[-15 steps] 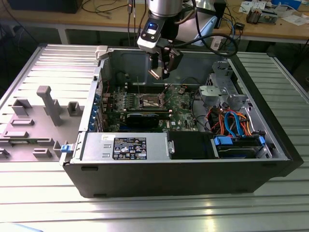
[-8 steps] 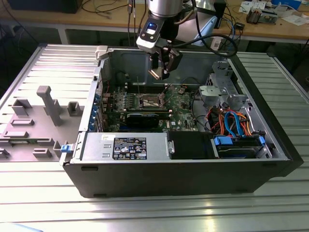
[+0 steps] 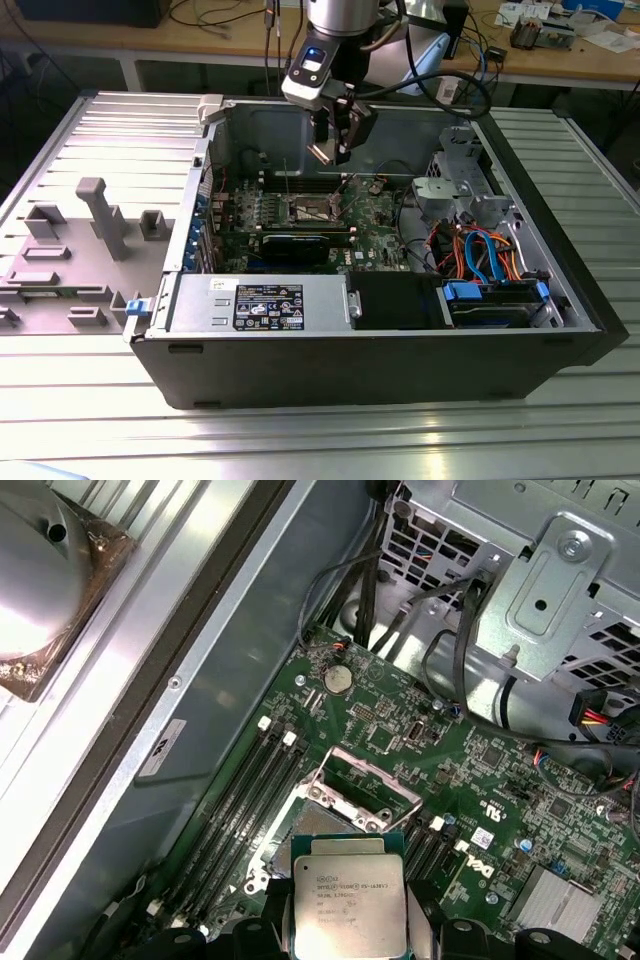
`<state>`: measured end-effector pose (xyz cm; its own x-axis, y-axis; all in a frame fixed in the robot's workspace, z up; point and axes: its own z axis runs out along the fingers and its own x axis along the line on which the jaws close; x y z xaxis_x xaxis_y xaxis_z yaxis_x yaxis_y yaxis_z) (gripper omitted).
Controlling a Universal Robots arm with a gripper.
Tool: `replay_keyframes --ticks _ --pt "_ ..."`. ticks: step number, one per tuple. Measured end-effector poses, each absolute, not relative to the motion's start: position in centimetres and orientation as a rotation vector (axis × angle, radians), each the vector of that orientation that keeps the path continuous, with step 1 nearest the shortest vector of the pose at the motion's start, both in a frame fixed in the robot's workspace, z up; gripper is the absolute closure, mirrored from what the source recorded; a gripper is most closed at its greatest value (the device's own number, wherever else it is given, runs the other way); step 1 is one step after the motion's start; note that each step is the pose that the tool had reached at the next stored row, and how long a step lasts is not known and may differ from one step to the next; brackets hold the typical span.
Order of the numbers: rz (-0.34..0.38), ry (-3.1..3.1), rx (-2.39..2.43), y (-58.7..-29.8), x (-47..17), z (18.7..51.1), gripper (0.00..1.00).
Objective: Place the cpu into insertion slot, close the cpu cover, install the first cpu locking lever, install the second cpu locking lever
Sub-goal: 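Place the cpu into insertion slot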
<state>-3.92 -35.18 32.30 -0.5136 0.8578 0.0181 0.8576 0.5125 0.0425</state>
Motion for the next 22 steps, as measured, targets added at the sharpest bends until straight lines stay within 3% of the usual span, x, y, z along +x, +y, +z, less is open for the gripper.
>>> replay_keyframes --ticks 22 --pt "0.072 2.684 1.619 -35.18 -3.92 32.14 0.45"
